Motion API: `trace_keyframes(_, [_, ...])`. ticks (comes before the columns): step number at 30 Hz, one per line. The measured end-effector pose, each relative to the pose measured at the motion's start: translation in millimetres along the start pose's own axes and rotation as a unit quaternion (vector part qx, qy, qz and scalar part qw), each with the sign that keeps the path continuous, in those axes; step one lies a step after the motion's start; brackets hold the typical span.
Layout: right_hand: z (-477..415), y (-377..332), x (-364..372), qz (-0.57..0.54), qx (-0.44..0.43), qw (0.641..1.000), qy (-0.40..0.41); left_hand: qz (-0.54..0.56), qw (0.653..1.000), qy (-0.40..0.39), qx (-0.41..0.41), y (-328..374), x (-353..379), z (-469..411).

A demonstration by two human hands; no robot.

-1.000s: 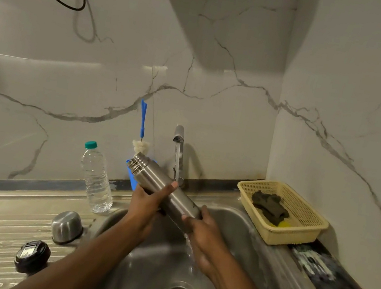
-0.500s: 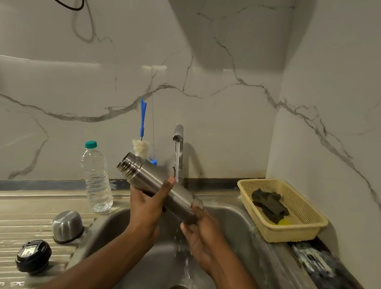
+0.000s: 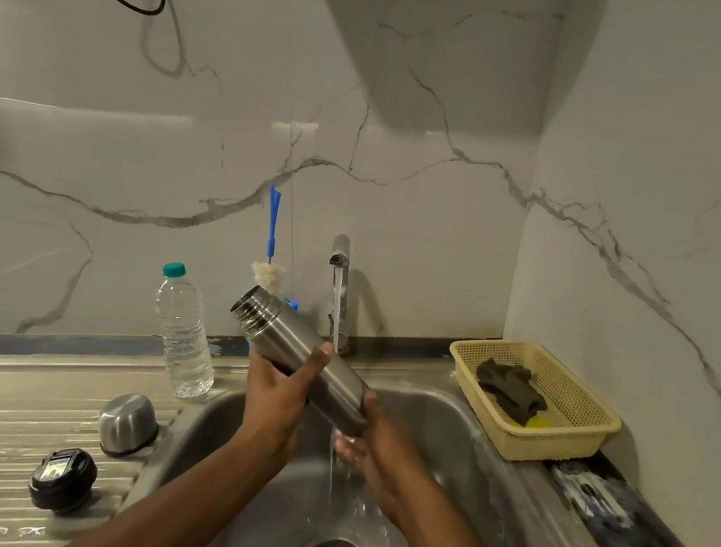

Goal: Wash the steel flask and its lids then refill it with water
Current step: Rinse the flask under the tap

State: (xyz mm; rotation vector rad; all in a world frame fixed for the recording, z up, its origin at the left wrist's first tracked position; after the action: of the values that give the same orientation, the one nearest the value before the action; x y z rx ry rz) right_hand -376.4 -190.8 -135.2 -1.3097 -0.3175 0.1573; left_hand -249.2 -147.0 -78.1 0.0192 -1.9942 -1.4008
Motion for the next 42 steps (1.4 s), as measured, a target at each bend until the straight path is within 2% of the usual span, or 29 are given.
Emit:
trace_keyframes(4, [3.1,-1.0,1.8,0.096,-0.029,0.995,-0.002,0.014,1.000,0.019,0.003,3.1,-3.5,-10.2])
trace_keyframes(8, [2.3,-7.4,2.2,0.171,-0.091,0.981,0.015,0.006,1.000,-0.002,0.012,-2.8,5.2,-4.2])
trace_keyframes(10, [4.1,-11.2,1.7,0.140,-0.097,0.985,0.014,0.006,1.000,-0.001,0.019,-3.9,8.9,-3.0])
trace_keyframes(12, [5.8,-13.7,-3.3,0.059,-0.075,0.995,0.018,0.021,0.999,0.012,0.024,-3.7,8.4,-6.1])
trace_keyframes(14, [6.7,-11.6,-5.0,0.035,-0.048,0.998,0.009,0.017,0.999,0.021,0.026,-2.3,5.3,-10.4])
trace_keyframes(20, [0.1,-3.4,-2.0,0.230,-0.103,0.968,0.006,0.008,1.000,0.003,-0.016,-11.7,-6.4,-11.0])
trace_keyframes(24, [0.0,1.2,-7.6,0.386,-0.187,0.902,0.037,-0.074,0.995,-0.045,-0.056,-20.4,0.3,-6.3])
trace_keyframes(29, [0.2,3.8,-7.5,0.351,-0.212,0.911,0.042,-0.175,0.968,-0.085,-0.157,-28.1,5.9,-1.8])
trace_keyframes(32, [2.9,2.5,-5.0,0.358,-0.190,0.914,0.023,-0.179,0.963,-0.063,-0.193,-27.2,10.3,-8.1])
trace_keyframes(36, [5.3,2.6,-6.5,0.388,-0.165,0.907,0.006,-0.177,0.974,-0.027,-0.142,-19.2,6.2,-34.5])
trace_keyframes(42, [3.4,6.9,-6.7,0.388,-0.156,0.908,-0.019,-0.251,0.957,-0.100,-0.104,-9.5,13.1,-35.4])
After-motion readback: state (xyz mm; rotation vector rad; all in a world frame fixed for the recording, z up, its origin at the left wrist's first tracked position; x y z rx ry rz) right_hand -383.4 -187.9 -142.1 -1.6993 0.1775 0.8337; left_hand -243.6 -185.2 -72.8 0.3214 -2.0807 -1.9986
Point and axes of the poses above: each hand's wrist, its own z-axis away from the middle knuckle, its own x-axis out of the palm, y = z × x, the point moved 3 cm from there along -z, towards the middle knuckle, and after that the axes turned 9 degrees about z, right-handed, at the moved point
